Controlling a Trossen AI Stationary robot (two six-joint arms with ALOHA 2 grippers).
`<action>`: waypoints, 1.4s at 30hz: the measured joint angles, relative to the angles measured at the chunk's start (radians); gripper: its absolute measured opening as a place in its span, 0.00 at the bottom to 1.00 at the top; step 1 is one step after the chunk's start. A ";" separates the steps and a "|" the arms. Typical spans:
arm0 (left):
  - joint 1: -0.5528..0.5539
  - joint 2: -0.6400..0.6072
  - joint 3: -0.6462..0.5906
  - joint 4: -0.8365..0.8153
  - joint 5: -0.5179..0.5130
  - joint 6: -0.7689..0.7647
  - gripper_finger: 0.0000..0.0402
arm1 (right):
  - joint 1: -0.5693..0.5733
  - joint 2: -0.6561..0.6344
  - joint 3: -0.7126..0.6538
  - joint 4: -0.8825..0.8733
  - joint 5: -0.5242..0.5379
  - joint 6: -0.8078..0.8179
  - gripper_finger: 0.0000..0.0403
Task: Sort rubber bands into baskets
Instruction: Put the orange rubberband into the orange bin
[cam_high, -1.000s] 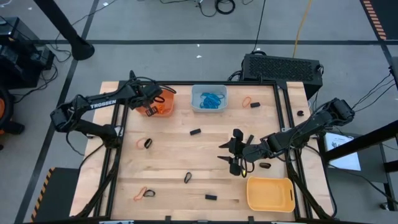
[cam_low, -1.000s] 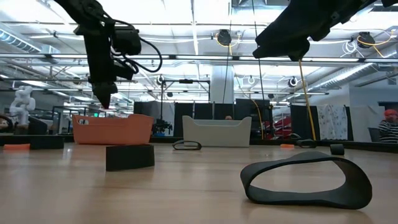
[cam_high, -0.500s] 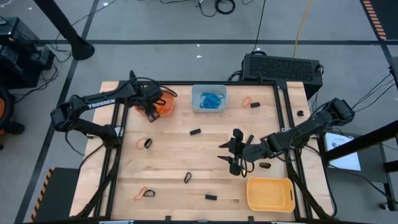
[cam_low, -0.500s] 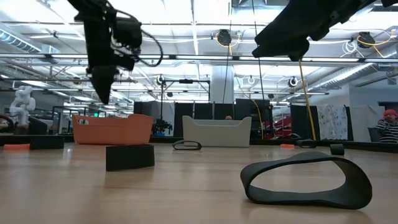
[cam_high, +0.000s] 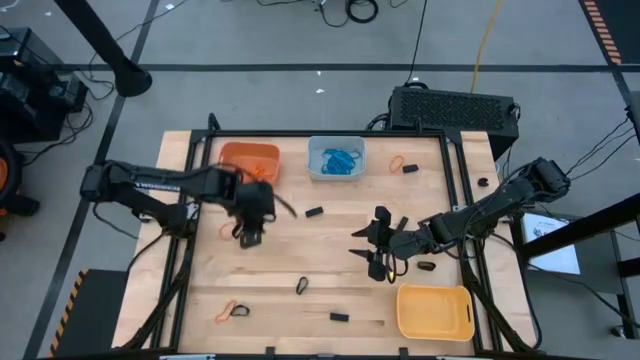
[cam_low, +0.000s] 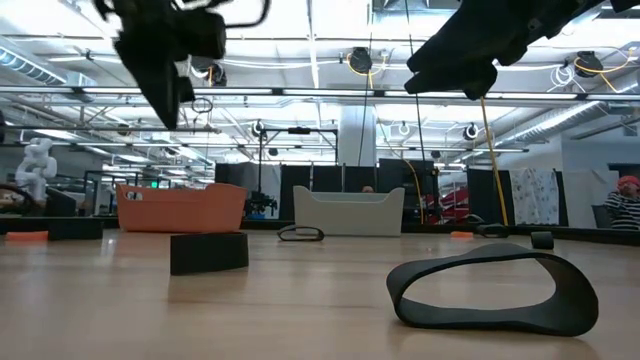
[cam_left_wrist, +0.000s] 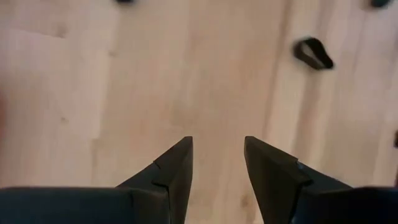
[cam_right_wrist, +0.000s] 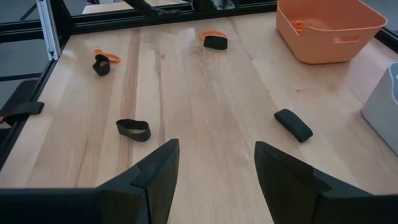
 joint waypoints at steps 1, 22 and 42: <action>-0.034 0.000 0.000 0.000 -0.014 -0.023 0.38 | 0.000 0.000 0.000 0.000 0.000 0.000 0.50; -0.338 0.000 -0.319 -0.101 -0.122 -0.451 0.38 | 0.000 0.000 0.000 0.002 0.001 -0.003 0.50; -0.317 0.000 -0.475 0.083 -0.260 -0.309 0.38 | 0.000 0.000 0.000 0.002 0.050 -0.003 0.50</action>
